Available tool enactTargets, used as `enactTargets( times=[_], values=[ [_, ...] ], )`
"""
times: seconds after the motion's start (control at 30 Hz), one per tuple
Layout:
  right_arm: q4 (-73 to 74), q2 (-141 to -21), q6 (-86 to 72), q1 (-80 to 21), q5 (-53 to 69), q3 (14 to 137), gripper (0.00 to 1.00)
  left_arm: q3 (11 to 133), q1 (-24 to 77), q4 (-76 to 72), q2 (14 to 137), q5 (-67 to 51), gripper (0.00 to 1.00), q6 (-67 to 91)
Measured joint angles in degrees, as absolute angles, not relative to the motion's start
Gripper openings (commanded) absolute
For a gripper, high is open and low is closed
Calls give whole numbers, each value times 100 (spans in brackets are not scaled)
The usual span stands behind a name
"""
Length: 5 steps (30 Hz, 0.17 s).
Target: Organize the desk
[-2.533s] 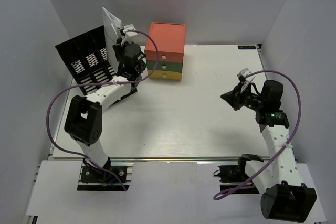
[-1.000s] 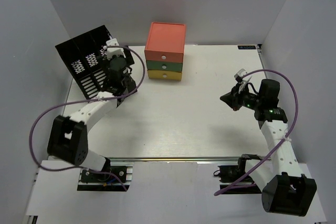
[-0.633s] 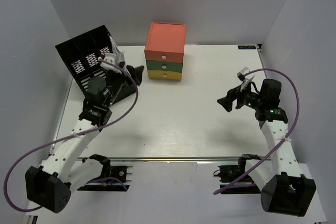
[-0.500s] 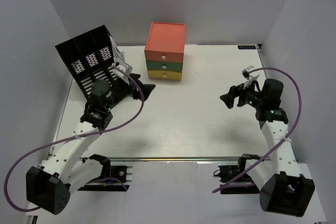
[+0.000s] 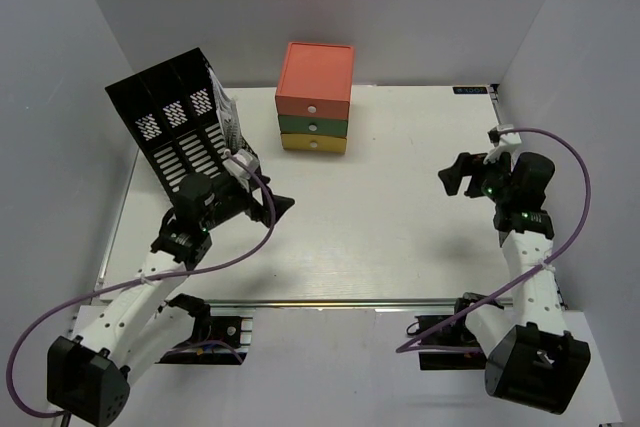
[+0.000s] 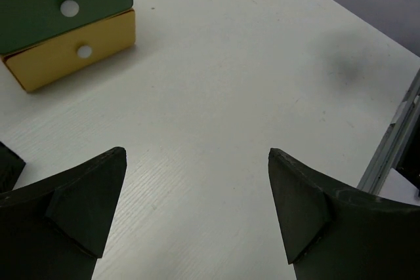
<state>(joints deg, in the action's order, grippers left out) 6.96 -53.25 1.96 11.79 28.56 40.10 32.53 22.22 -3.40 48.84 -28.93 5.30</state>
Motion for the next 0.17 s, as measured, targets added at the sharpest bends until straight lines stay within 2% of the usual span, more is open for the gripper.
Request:
enactTargets(
  times=[0.17],
  values=[
    [620,-5317,257,1393,2928,3938,89,3253,2222,-161,4674,-2512,98,399]
  ],
)
